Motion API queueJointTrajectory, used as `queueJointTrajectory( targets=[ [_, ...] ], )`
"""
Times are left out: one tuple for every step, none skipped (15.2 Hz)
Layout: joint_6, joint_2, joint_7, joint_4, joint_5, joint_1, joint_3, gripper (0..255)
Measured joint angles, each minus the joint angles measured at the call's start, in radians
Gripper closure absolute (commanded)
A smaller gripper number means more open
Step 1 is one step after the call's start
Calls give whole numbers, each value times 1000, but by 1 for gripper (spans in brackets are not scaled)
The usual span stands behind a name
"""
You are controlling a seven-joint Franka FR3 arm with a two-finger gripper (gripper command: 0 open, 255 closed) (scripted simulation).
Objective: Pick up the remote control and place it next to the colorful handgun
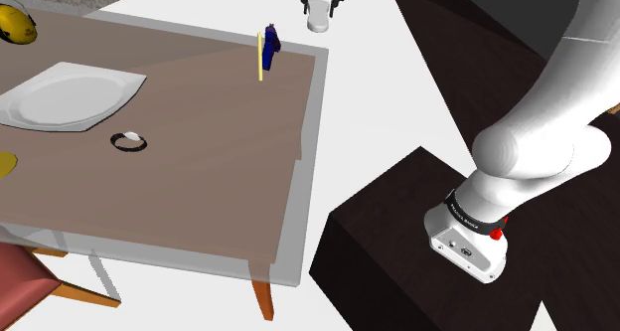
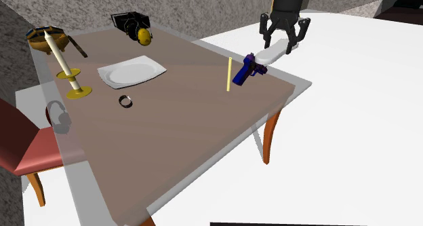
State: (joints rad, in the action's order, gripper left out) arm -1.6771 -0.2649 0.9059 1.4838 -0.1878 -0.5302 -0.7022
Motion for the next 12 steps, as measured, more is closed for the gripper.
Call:
queueJointTrajectory(
  targets=[
    [4,-15,-16,-17,-8,-7,8,255],
    [10,-18,-35,-28,-9,-18,14,255],
    [19,-43,-48,-59,-22,-18,22,255],
    [36,-84,-65,-111,-43,-14,33,255],
    [39,-97,-79,-126,-49,-20,40,255],
    [31,-103,-87,-124,-52,-25,44,255],
    [21,-105,-91,-116,-53,-30,46,255],
    [9,-107,-92,-104,-54,-32,47,255],
    [-4,-103,-93,-89,-52,-36,48,255],
    [-18,-100,-93,-72,-51,-40,48,255],
    [-34,-97,-94,-53,-50,-44,48,255],
    [-50,-92,-94,-32,-47,-49,48,255]
  ],
)
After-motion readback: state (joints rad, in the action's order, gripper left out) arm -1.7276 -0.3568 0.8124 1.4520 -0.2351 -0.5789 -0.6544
